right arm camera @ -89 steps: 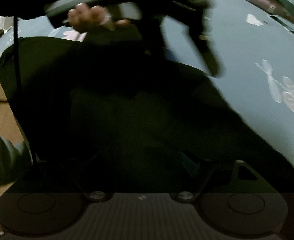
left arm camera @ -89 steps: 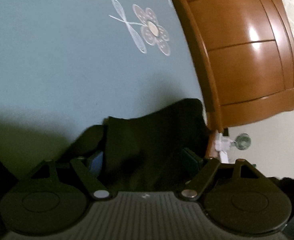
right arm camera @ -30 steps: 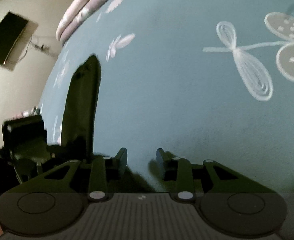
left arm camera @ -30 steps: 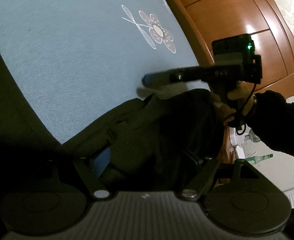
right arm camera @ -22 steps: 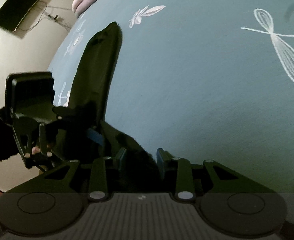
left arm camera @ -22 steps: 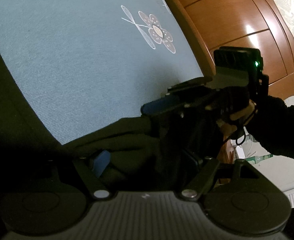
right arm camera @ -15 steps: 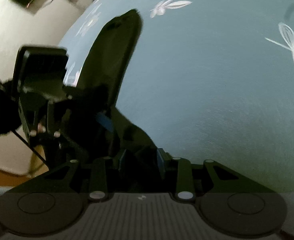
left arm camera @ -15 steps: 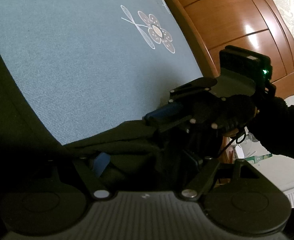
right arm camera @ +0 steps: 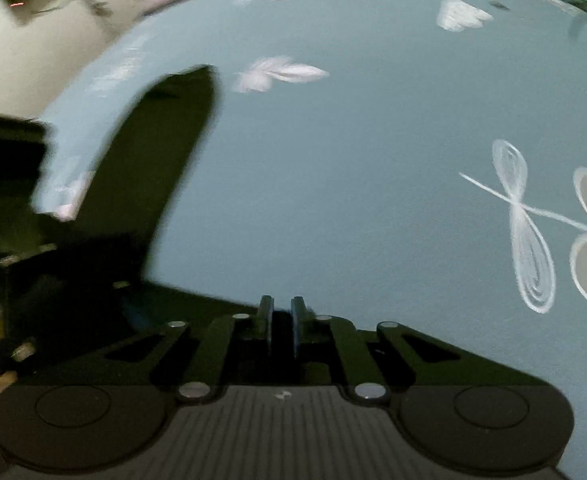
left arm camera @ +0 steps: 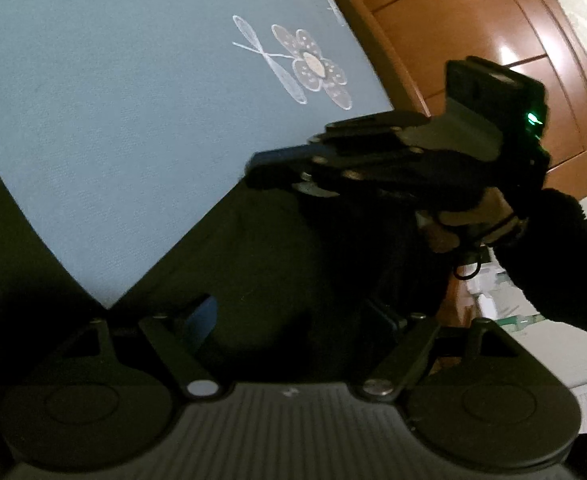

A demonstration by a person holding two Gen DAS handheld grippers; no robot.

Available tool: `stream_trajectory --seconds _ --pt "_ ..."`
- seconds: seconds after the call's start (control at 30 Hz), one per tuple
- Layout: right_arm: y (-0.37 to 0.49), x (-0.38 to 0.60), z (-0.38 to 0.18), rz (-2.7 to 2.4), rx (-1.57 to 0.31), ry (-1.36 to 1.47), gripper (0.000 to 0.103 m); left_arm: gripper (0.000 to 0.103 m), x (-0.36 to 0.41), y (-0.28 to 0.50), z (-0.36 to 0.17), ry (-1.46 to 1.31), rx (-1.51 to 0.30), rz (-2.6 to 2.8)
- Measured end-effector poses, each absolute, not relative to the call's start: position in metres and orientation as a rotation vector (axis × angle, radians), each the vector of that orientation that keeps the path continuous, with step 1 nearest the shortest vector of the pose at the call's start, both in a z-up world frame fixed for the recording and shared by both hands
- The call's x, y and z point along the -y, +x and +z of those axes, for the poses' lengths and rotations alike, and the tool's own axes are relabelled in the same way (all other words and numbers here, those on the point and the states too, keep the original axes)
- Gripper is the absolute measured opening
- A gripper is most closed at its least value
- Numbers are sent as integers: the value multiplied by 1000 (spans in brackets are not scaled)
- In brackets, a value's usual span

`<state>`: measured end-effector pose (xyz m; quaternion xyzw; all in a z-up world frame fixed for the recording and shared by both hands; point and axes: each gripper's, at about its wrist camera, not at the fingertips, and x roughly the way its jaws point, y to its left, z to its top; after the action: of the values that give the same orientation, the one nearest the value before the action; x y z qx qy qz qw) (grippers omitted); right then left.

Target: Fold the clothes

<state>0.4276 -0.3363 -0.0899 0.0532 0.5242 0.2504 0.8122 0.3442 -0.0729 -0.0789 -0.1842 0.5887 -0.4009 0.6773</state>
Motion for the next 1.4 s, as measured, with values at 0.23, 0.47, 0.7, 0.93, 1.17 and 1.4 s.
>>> stream_trajectory --seconds 0.23,0.47,0.7,0.93,1.17,1.4 --pt "402 371 -52 421 -1040 256 18 71 73 343 -62 -324 -1255 -924" --pt "352 385 -20 346 -1042 303 24 68 106 321 -40 -105 -1225 -1097" --pt "336 399 -12 233 -984 358 29 69 130 297 -22 78 -1207 -1228" --pt "330 409 -14 137 -950 391 37 72 124 268 -19 125 -1261 -1247" --pt "331 401 -33 62 -974 372 42 72 134 261 -18 -16 -1287 -1263" --pt "307 382 -53 49 -1050 310 42 72 126 282 -11 -321 -1247 -1147"
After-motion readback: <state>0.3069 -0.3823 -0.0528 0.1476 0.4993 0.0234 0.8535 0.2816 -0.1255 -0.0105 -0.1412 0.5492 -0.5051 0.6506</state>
